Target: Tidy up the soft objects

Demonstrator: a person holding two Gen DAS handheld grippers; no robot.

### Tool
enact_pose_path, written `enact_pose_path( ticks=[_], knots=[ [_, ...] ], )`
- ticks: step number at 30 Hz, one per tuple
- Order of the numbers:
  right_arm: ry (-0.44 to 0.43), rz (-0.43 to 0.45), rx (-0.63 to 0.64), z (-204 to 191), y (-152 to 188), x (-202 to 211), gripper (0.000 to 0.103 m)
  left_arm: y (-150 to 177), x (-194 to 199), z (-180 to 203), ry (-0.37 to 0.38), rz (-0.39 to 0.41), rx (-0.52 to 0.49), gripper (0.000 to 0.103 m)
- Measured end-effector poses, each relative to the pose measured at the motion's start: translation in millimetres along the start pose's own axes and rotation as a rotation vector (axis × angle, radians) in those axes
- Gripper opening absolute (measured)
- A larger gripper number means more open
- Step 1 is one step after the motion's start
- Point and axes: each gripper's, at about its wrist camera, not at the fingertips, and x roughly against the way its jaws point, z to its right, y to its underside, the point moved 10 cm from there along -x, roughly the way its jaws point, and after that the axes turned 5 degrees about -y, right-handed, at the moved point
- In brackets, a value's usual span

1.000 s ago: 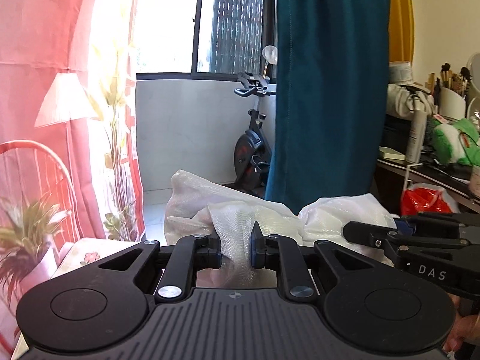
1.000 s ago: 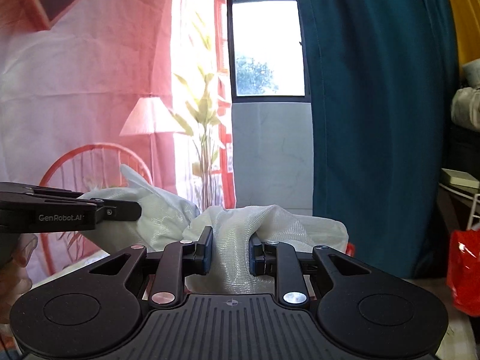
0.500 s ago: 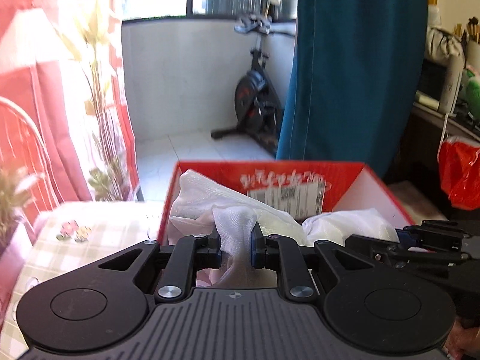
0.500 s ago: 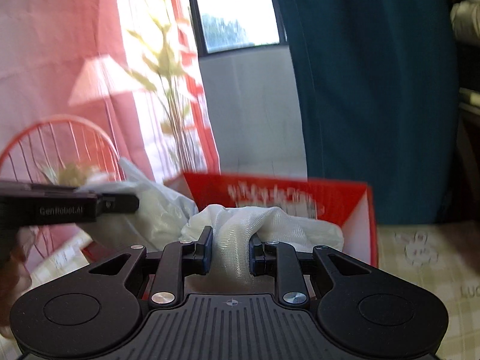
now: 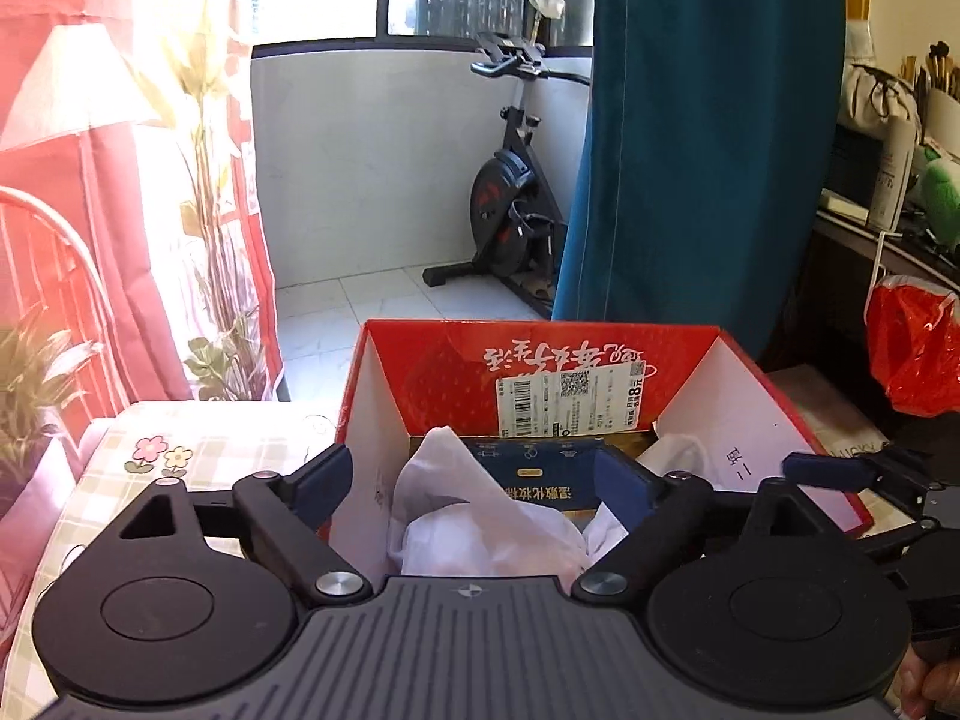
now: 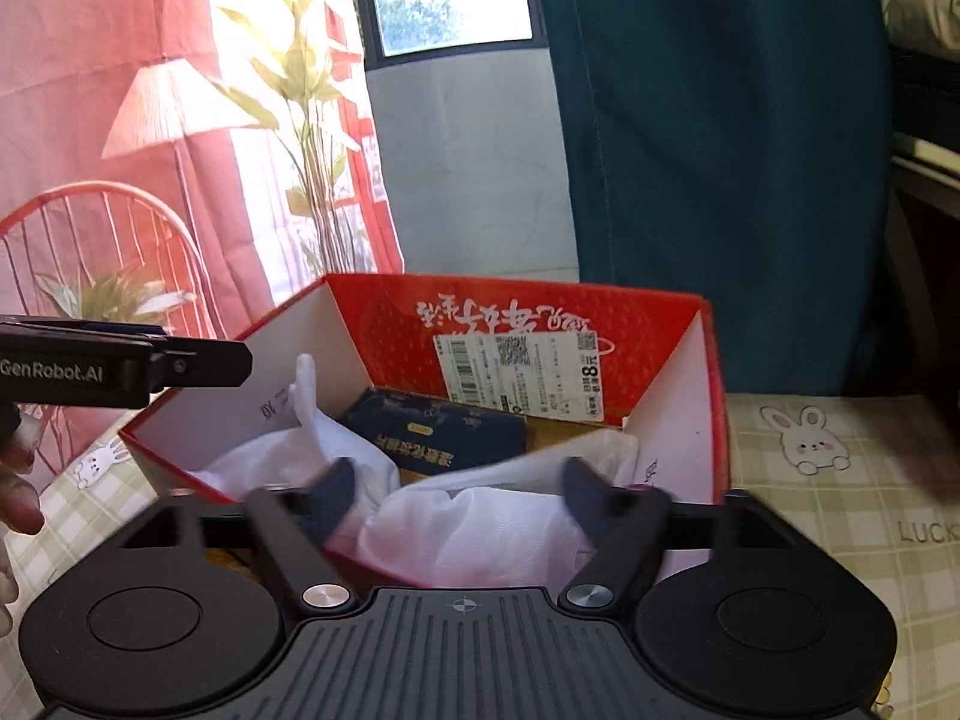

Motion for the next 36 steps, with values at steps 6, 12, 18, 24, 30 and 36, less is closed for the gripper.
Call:
enact_pose_path(
  ticks=[6, 12, 18, 24, 30, 36],
  knots=[
    [0.009, 0.048, 0.022, -10, -6, 31, 0.102, 10, 33, -2, 0.002, 0.019, 0.013, 0.103],
    [-0.017, 0.136, -0.033, -16, -1, 71, 0.103, 35, 71, -2, -0.003, 0.024, 0.012, 0.103],
    [-0.028, 0.141, -0.067, -24, 26, 97, 0.103, 70, 105, 0, -0.037, 0.022, 0.017, 0.103],
    [-0.012, 0.117, -0.039, -29, 61, 116, 0.103, 102, 129, 1, -0.111, 0.032, -0.015, 0.103],
    [0.002, 0.093, -0.049, -27, 91, 129, 0.103, 129, 140, 0, -0.104, 0.009, 0.027, 0.103],
    [-0.001, 0.07, -0.07, -25, 109, 136, 0.102, 146, 147, 3, -0.11, 0.004, 0.023, 0.103]
  ],
)
